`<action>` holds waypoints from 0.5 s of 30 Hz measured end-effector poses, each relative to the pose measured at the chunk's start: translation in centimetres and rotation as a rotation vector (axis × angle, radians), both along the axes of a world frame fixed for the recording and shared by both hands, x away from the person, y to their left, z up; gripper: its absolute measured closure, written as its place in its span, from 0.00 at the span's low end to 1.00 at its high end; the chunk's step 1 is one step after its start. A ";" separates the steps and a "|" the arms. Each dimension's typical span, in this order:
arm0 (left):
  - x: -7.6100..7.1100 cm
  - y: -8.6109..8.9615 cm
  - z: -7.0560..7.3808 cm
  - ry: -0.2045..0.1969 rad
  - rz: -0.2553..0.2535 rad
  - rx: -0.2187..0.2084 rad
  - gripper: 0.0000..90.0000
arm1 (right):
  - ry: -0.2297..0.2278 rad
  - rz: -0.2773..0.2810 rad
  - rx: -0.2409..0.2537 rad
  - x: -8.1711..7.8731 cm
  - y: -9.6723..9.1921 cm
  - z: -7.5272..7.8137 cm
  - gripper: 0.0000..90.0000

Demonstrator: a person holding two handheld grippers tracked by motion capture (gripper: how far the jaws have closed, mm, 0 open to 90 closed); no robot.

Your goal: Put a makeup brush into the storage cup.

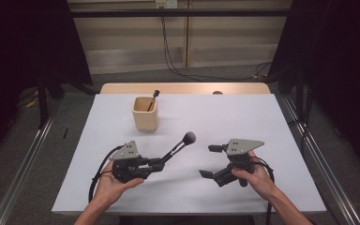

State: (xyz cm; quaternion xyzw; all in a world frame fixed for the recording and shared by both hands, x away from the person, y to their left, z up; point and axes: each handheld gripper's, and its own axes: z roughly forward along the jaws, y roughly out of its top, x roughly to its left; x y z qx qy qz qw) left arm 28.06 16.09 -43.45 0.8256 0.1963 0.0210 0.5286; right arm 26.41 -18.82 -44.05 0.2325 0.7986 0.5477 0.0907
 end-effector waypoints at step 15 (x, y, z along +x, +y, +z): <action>-0.1 -0.7 0.1 -0.024 -0.006 -0.045 0.83 | -0.002 0.039 0.083 0.0 0.7 0.4 0.06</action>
